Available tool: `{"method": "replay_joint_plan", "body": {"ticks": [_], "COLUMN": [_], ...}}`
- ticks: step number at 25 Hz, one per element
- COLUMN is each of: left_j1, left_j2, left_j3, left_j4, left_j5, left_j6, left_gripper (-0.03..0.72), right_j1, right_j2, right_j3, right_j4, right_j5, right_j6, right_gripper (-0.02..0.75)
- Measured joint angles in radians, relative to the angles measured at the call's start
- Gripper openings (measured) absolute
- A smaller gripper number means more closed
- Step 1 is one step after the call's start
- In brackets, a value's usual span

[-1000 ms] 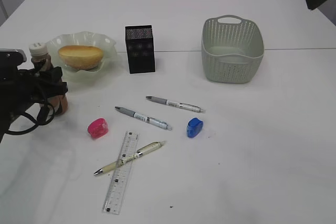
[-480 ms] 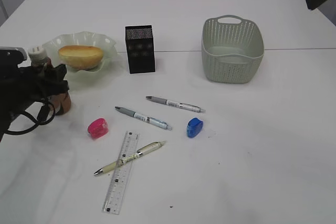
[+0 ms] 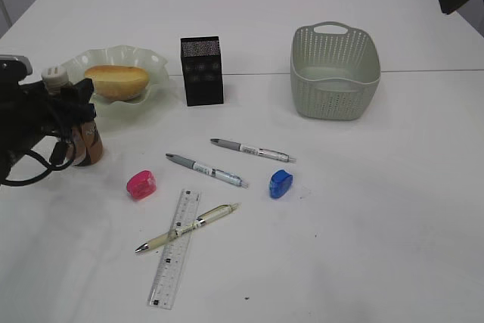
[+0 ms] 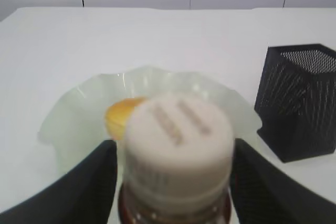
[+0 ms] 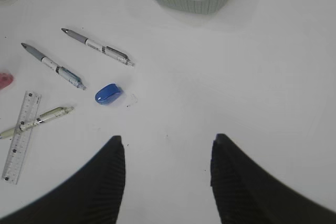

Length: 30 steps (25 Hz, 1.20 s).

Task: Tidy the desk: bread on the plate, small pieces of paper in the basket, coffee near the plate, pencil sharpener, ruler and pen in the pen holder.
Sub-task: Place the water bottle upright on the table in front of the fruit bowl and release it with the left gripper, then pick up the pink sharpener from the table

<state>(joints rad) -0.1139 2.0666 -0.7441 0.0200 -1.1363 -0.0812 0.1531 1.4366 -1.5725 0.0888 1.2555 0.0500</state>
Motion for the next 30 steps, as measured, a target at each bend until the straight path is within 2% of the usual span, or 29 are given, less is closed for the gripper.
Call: {"method": "replay_joint_plan", "body": {"ticks": [5,10,19,25,30], "left_j1": [0.000,0.000,-0.005,-0.063,-0.133], "left_j2": [-0.088,-0.228,-0.648,-0.852,-0.894], "left_j3": [0.000,0.000,0.002,-0.051,-0.180], "left_j4": [0.000,0.000,0.000,0.042,0.053], "left_j5": [0.027,0.208,0.841,1.287,1.639], "left_j6": [0.000,0.000,-0.003,-0.006,0.013], "left_gripper": [0.494,0.494,0.494,0.494,0.491], "right_j1": [0.000,0.000,0.000,0.000,0.000], "right_j2": [0.000,0.000,0.000,0.004,0.017], "right_j3": [0.000,0.000,0.000,0.000,0.000], "right_j4": [0.000,0.004,0.041,0.045,0.049], "right_j5": [0.000,0.000,0.000,0.000,0.000], "right_j6": [0.000,0.000,0.024,0.088,0.108], "right_gripper": [0.390,0.390,0.389,0.389,0.389]}}
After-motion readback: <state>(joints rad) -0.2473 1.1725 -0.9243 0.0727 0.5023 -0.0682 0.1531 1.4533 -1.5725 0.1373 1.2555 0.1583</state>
